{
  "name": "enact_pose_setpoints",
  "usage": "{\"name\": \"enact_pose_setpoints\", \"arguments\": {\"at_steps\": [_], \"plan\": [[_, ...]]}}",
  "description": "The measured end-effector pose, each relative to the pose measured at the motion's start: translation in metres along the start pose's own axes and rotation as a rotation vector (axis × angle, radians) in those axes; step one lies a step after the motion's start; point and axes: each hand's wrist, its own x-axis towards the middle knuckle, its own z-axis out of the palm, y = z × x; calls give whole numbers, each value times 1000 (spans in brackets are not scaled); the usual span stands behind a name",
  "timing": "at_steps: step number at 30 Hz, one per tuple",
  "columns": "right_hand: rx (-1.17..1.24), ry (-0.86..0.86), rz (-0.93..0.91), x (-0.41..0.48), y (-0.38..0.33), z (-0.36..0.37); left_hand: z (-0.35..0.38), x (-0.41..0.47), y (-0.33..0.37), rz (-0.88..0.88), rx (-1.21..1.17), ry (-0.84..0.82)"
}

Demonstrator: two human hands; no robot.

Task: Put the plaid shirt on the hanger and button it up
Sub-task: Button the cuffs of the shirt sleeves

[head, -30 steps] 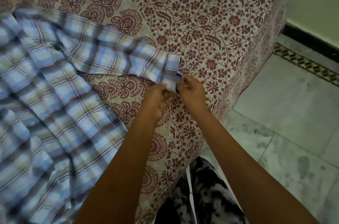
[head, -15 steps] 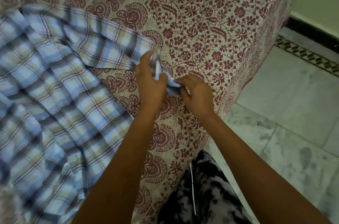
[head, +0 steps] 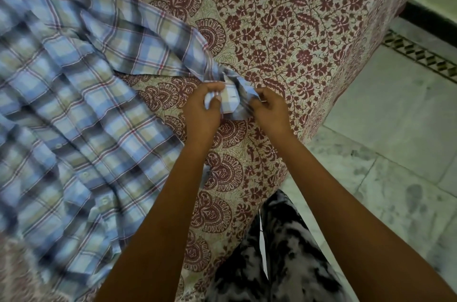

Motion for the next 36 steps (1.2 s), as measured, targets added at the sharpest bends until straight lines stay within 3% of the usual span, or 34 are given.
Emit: {"name": "enact_pose_setpoints", "arguments": {"at_steps": [5,11,16,19,22,26,28,31,36], "plan": [[116,-97,-67,-4,-7,7,2,6,3,-25,-2,-72],[271,-32,109,2,-8,17,4,7,2,-75,-126,-208],[139,4,139,15,-4,11,-2,6,-3,-130,-189,-200],[12,44,106,18,-3,9,-2,6,-12,-80,115,-103],[-90,98,33,18,-1,7,-1,-1,-21,113,559,-7],[-294,184,-96,15,4,8,9,-8,-30,293,986,-31],[-333,229,-182,12,7,10,14,-10,-33,310,1110,-46],[-365,160,-250,8,7,15,17,-8,-41,285,1172,-72],[-476,122,-195,8,12,24,20,-6,-46,365,1376,-43]]}}
